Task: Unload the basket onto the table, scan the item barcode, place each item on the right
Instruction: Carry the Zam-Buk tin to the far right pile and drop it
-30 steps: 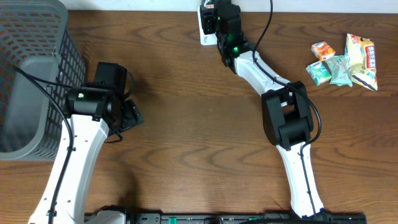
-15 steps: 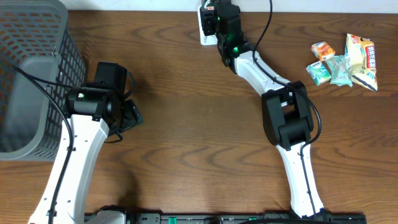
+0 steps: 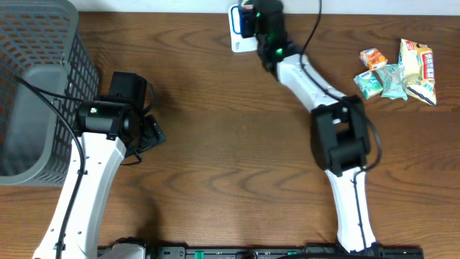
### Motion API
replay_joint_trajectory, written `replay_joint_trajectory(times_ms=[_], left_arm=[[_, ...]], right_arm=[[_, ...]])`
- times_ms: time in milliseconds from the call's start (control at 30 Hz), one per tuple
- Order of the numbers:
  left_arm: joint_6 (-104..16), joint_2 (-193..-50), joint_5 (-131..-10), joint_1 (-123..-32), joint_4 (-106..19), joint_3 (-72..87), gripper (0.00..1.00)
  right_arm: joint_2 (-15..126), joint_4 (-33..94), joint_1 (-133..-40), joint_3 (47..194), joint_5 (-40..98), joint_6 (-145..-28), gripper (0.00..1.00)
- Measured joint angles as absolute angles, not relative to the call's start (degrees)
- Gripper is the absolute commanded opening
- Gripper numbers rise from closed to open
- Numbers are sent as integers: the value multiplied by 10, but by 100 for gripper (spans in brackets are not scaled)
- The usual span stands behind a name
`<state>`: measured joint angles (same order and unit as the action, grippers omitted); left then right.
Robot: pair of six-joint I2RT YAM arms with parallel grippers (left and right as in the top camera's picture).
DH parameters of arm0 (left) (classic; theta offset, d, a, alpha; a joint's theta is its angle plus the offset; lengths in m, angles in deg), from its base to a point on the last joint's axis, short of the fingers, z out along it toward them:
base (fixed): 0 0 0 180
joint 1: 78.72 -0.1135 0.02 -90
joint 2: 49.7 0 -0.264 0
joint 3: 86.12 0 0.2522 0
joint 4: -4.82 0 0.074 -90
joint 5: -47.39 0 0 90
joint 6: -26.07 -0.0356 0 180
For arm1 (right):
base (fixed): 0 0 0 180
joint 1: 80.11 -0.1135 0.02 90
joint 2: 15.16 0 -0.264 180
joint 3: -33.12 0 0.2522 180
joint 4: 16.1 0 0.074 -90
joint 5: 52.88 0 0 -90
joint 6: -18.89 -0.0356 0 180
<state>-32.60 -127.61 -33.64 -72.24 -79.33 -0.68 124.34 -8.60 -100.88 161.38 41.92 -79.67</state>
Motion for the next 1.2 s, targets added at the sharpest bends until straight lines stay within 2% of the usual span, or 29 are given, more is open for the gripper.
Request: replay_joint_trajectory(times_ms=[333,433,567,700,767,800,933,1200], left_arm=[[-326,-1276,-336,-722,-794,-7,98],[-326,-1276,-336,-722,-794,-7,98],[-326,-1276,-336,-722,-794,-7,98],[-326,-1276,-336,-722,-794,-7,98],[-326,-1276,-336,-722,-794,-7,97],[-326,-1276,-336,-722,-794,-7,98],[-326,-1276,-336,-722,-794,-7,97],[-326,-1276,-336,-722,-794,-7,98]], right_arm=[[1080,217,-871,1615,432,-796,40],[1066,298,-824,1616,457,-797,47],[1071,395,-771,1614,485,-796,50],[1073,440,-727,1612,496,-797,54],[1073,451,-709,1612,499,-796,62],[1073,458,-700,1612,500,-797,76],[1073,482,-676,1612,504,-796,98],[1073,519,-675,1612,507,-796,99]])
